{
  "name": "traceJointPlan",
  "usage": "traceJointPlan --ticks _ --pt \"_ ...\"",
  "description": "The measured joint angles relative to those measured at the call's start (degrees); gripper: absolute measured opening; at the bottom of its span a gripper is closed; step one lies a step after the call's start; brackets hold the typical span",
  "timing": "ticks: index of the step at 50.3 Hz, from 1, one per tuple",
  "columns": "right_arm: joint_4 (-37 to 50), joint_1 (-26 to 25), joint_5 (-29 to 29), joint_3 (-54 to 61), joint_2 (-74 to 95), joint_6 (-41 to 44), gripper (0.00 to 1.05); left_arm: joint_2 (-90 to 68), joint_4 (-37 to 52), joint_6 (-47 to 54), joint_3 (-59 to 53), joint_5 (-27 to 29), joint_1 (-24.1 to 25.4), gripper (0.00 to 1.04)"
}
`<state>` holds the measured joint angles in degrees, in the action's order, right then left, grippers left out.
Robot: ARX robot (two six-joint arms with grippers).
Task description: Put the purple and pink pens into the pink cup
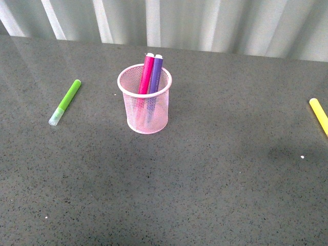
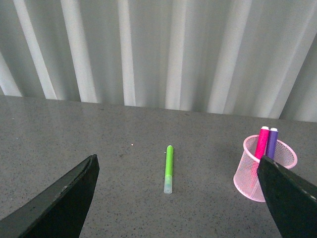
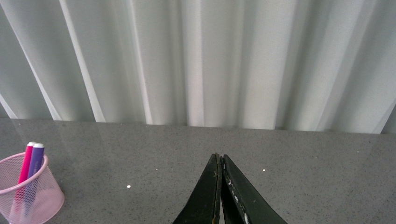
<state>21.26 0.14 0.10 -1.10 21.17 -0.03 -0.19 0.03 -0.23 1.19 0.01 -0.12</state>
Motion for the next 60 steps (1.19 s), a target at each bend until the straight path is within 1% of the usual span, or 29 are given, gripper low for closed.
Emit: traceJointPlan --ticks 34,40,59,60 --pt "-10.91 0.00 0.00 0.00 -11.04 0.00 0.03 0.00 0.00 0.00 0.00 0.00 0.00 0.98" --pt "-20.65 0.00 0.00 -0.02 -18.95 -0.02 0.03 0.00 0.00 0.00 0.00 0.00 0.00 0.98" --pt "-21.16 0.00 0.02 -0.02 -20.92 -0.02 0.03 0.07 0.00 0.00 0.00 0.00 0.00 0.98" --pt "-21.16 0.00 0.02 -0.02 -20.92 0.00 0.05 0.07 0.00 0.00 0.00 0.00 0.00 0.98"
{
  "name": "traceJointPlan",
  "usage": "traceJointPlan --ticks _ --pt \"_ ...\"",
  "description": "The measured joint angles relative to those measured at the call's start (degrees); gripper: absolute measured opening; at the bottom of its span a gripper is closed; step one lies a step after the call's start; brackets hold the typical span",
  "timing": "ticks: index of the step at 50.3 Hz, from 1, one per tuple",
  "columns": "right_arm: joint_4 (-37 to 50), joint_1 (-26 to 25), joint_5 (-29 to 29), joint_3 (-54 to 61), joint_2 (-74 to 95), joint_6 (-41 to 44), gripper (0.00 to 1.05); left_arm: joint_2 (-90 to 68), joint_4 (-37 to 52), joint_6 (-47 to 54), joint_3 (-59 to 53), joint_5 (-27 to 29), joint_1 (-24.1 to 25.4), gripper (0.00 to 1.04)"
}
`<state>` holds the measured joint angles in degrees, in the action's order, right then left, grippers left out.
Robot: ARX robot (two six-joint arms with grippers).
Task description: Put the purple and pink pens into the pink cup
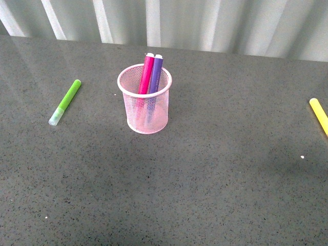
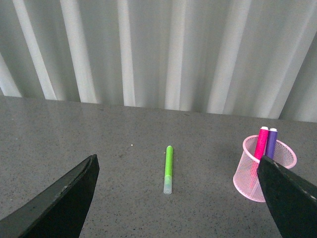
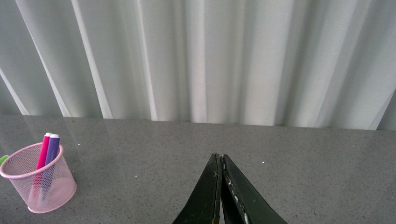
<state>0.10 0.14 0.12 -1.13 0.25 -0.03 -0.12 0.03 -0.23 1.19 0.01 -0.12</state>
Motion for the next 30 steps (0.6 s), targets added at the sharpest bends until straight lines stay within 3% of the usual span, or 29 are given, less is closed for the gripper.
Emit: traceJointPlan --ticks 28,30 --pt "0.00 0.00 0.00 0.00 0.00 -0.04 0.98 0.00 0.00 0.00 0.00 0.00 0.00 0.98" --pt "0.00 0.00 0.00 0.00 0.00 -0.09 0.99 0.00 0.00 0.00 0.00 0.00 0.00 0.98"
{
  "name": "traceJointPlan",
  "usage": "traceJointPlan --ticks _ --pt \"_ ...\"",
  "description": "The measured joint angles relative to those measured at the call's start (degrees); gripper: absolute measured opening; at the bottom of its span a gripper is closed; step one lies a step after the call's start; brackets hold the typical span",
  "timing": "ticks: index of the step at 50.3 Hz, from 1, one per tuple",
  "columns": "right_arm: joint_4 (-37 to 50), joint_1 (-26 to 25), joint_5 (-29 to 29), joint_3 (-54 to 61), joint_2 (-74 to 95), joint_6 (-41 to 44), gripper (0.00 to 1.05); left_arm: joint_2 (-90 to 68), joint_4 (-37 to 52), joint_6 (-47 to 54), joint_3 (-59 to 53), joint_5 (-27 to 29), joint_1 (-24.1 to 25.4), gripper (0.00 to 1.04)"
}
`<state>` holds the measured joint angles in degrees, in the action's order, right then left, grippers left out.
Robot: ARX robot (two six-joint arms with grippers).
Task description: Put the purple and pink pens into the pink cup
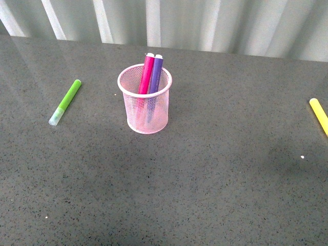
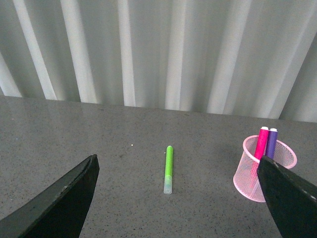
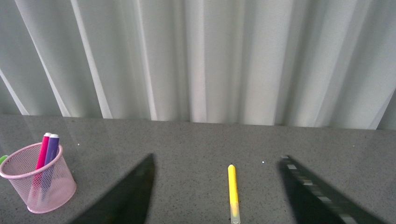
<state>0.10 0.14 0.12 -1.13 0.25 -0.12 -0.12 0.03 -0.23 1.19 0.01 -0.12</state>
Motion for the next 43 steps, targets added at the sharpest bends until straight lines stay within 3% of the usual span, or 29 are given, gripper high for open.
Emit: traceJointPlan --ticks 43 --pt "0.00 0.00 0.00 0.00 0.00 0.00 0.98 0.00 0.00 0.00 0.00 0.00 0.00 0.98"
